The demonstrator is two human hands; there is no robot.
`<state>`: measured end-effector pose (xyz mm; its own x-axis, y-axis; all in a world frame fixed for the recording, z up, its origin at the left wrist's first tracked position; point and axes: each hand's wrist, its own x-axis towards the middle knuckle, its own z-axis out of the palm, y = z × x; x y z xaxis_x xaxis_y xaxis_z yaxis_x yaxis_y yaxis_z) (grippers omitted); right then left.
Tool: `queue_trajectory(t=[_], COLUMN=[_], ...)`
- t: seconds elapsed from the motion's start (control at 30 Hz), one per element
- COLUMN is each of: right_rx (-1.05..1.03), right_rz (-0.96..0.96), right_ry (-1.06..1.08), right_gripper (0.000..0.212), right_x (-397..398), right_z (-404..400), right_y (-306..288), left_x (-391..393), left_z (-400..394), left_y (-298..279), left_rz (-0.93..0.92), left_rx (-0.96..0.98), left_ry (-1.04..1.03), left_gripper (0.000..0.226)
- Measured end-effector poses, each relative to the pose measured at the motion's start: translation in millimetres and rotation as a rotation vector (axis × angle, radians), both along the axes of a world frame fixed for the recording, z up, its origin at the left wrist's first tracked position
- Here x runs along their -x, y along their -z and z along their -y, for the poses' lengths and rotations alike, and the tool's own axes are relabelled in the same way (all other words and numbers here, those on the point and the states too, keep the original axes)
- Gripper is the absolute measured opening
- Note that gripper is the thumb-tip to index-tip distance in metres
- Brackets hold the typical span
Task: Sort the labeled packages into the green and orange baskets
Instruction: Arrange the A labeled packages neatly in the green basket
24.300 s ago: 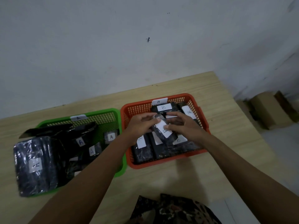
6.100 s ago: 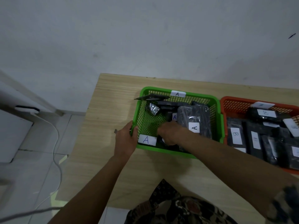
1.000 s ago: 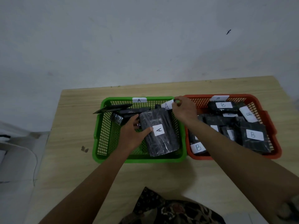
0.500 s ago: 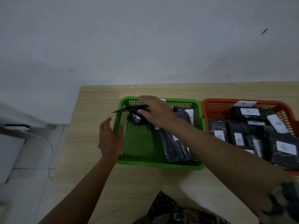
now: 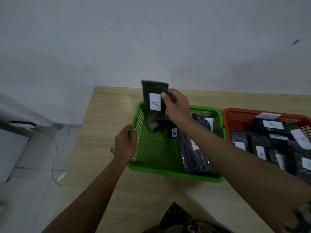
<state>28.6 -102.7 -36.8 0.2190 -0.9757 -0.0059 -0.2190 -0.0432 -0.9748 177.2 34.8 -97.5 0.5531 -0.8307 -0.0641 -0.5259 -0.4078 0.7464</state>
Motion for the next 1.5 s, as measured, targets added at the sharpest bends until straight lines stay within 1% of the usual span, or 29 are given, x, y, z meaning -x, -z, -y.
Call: queue_trajectory(t=[0.07, 0.13, 0.3, 0.37, 0.43, 0.5, 0.57, 0.63, 0.67, 0.73, 0.8, 0.87, 0.93, 1.0, 1.1, 1.13, 1.17, 1.2, 1.27, 1.37, 1.47, 1.5], right_rx=[-0.144, -0.257, -0.378, -0.431, -0.469, -0.492, -0.512, -0.533, -0.543, -0.546, -0.462, -0.353, -0.325, -0.289, -0.298, -0.315, -0.331, -0.338, -0.348, -0.345, -0.259, -0.229], right_rz=[0.160, 0.262, 0.295, 0.336, 0.340, 0.325, 0.328, 0.307, 0.290, 0.232, 0.091, -0.056, -0.093, -0.157, -0.216, -0.232, -0.263, -0.311, -0.416, -0.583, -0.836, -0.913], right_ry=[0.088, 0.123, 0.126, 0.128, 0.116, 0.112, 0.110, 0.094, 0.079, 0.048, 0.028, 0.007, -0.035, -0.078, -0.118, -0.140, -0.172, -0.206, -0.245, -0.293, -0.387, -0.422], right_gripper=[0.011, 0.012, 0.016, 0.024, 0.035, 0.039, 0.039, 0.037, 0.034, 0.031, 0.033, 0.042, 0.046, 0.045, 0.058, 0.063, 0.066, 0.066, 0.061, 0.047, 0.016, 0.012], right_x=[5.5, 13.4, 33.4, 39.1, 44.3, 49.0, 52.6, 55.3, 57.1, 61.6, 67.2, 70.1, 67.2, 61.5, 52.3, 50.2, 48.6, 46.8, 42.4, 32.0, 23.9, 22.1], right_z=[2.1, 1.6, -6.9, -10.9, -15.2, -19.7, -23.7, -27.9, -29.9, -34.2, -37.8, -42.4, -46.1, -48.7, -56.6, -60.9, -66.3, -72.9, -86.6, -105.5, -110.0, -109.2], right_y=[-9.7, -15.6, -13.2, -9.8, -7.8, -6.7, -5.9, -5.8, -5.3, -4.0, -0.9, 0.4, 0.8, 2.2, 3.7, 4.7, 5.8, 7.7, 16.0, 24.8, 28.1, 27.0], left_x=[-0.9, -1.4, -1.7, 1.6, 9.0, 19.4, 29.5, 37.6, 40.4, 41.8, 36.2, 24.4, 12.2, 5.1, -0.9, -2.5, -3.7, -5.0, -5.0, -4.5, -6.2, -7.0], left_z=[1.1, 1.7, 2.5, 2.4, 2.3, 4.1, 7.7, 13.6, 16.1, 18.1, 16.4, 11.7, 6.4, 1.7, -0.1, 0.3, 0.9, 1.5, 1.7, 0.3, -0.9, -1.3], left_y=[-0.7, -1.8, -3.5, -6.7, -14.6, -27.4, -40.4, -51.7, -55.2, -58.7, -58.2, -55.7, -50.2, -45.6, -36.3, -32.8, -29.8, -25.6, -17.5, -8.0, -3.6, -2.6], left_rz=[-0.010, -0.016, -0.013, 0.003, 0.038, 0.060, -0.011, -0.159, -0.240, -0.377, -0.488, -0.505, -0.415, -0.216, 0.086, 0.140, 0.149, 0.119, 0.037, -0.004, 0.012, 0.016], left_rx=[-0.008, -0.017, -0.065, -0.062, -0.008, 0.120, 0.236, 0.250, 0.227, 0.183, 0.155, 0.099, 0.024, 0.007, 0.112, 0.126, 0.096, 0.043, -0.039, -0.018, 0.031, 0.039], left_ry=[-0.005, -0.006, -0.006, -0.006, -0.038, -0.074, -0.054, 0.014, 0.050, 0.110, 0.143, 0.203, 0.286, 0.306, 0.149, 0.114, 0.098, 0.096, 0.111, 0.085, 0.064, 0.062], left_gripper=[0.026, 0.026, 0.027, 0.029, 0.033, 0.031, 0.026, 0.029, 0.025, 0.012, 0.013, 0.013, 0.011, 0.004, 0.020, 0.026, 0.032, 0.037, 0.039, 0.038, 0.032, 0.030])
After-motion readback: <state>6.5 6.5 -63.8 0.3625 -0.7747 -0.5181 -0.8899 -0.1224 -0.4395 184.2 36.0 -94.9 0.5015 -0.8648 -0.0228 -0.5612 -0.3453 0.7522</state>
